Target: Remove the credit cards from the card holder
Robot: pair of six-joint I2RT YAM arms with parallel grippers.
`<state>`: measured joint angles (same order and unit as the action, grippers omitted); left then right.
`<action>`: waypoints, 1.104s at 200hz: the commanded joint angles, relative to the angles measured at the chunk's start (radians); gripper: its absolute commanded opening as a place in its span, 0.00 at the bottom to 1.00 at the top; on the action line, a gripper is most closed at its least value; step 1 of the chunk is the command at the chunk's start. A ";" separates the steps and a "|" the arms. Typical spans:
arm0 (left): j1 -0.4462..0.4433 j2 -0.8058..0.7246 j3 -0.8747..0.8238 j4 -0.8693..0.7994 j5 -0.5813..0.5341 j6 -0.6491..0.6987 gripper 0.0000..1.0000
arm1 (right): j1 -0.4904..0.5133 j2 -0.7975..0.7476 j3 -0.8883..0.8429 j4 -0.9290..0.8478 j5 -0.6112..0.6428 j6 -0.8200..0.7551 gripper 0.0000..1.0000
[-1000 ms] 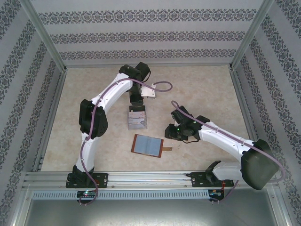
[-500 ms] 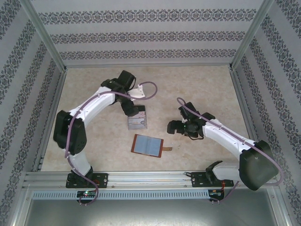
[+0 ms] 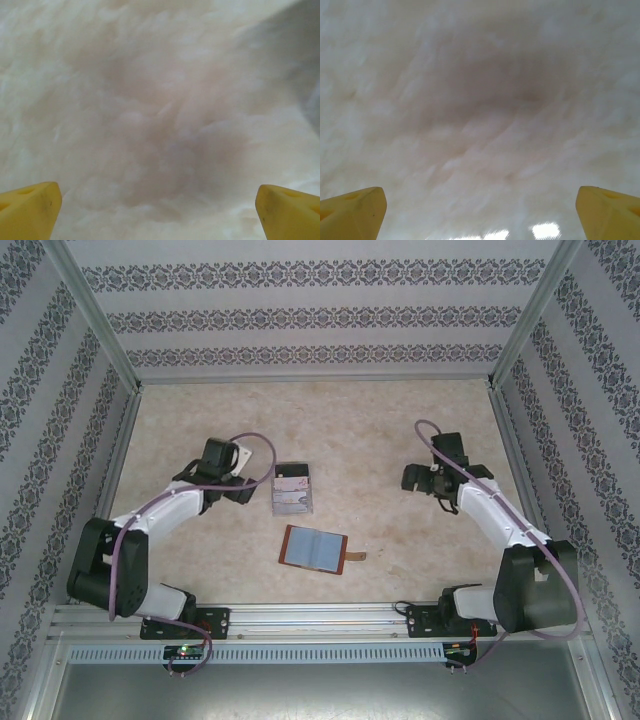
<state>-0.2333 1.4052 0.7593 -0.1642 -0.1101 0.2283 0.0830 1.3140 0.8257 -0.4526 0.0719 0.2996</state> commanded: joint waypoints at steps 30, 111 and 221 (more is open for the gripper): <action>0.142 -0.056 -0.208 0.410 -0.006 -0.173 1.00 | -0.038 0.019 -0.199 0.549 0.074 -0.234 0.98; 0.244 0.043 -0.385 0.992 0.130 -0.235 1.00 | -0.045 0.114 -0.366 1.133 0.044 -0.272 0.98; 0.247 0.181 -0.364 1.083 0.139 -0.233 1.00 | -0.058 0.196 -0.441 1.345 0.011 -0.264 0.98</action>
<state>0.0086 1.5848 0.3840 0.8745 0.0231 0.0132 0.0345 1.5139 0.3885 0.8349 0.0856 0.0444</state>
